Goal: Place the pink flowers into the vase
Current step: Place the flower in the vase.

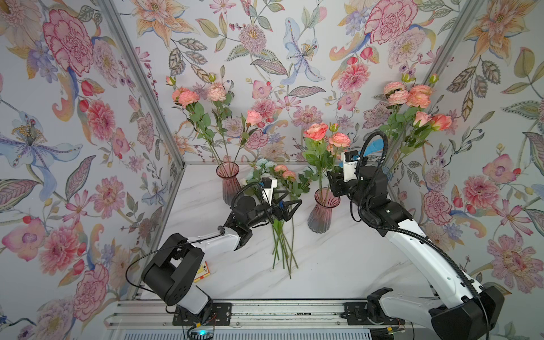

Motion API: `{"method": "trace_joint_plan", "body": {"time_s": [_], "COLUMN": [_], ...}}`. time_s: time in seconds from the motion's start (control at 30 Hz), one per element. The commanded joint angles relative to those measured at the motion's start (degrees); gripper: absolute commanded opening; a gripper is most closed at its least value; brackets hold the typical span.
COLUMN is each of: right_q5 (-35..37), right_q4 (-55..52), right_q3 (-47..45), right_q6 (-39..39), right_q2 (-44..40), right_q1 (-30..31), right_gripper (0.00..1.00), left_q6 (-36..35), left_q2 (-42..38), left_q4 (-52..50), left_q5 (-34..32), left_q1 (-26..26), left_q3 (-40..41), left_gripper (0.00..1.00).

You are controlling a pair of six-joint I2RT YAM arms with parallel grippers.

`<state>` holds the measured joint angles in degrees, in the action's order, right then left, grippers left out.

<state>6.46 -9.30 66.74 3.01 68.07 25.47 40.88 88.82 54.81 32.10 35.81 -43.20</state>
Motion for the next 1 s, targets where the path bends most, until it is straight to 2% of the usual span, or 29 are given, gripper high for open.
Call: {"method": "trace_joint_plan", "body": {"time_s": [0.0, 0.17, 0.23, 0.27, 0.43, 0.67, 0.77, 0.97], "right_q5": [0.54, 0.88, 1.22, 1.27, 1.76, 2.62, 2.11, -7.78], "right_q4": [0.16, 0.11, 0.12, 0.07, 0.13, 0.09, 0.09, -2.72], "right_q3": [-0.14, -1.10, -1.60, -1.95, -3.56, -5.03, -5.52, -5.38], "right_q6": [-0.10, -0.26, -0.37, -0.37, -0.28, -1.42, -1.36, -1.21], "right_q2": [-1.79, -3.94, -4.97, -5.69, -8.75, -11.59, -12.19, -11.92], "right_q1": [0.01, 0.01, 0.01, 0.05, 0.01, -0.16, -0.16, -0.08], "right_gripper": [0.58, 0.76, 0.94, 0.99, 1.00, 0.99, 0.99, 0.99], "left_q6": [-1.06, 0.07, 0.15, 0.31, 0.36, 5.82, 7.88, 10.77], "left_q2": [0.33, 3.19, 4.56, 5.33, 10.54, 19.14, 21.55, 25.70], "left_q4": [-0.75, -3.74, -7.15, -9.16, -23.37, -32.42, -33.62, -33.42], "left_q5": [-1.42, -2.82, -3.42, -4.01, -6.12, -2.57, -3.06, -1.28], "left_q1": [0.48, 0.39, 0.40, 0.40, 0.40, 0.32, 0.31, 0.31], "left_q3": [-1.97, -2.96, -4.14, -4.74, -11.71, -17.80, -18.17, -20.36], "left_gripper": [1.00, 1.00, 1.00, 1.00, 1.00, 1.00, 1.00, 0.96]}}
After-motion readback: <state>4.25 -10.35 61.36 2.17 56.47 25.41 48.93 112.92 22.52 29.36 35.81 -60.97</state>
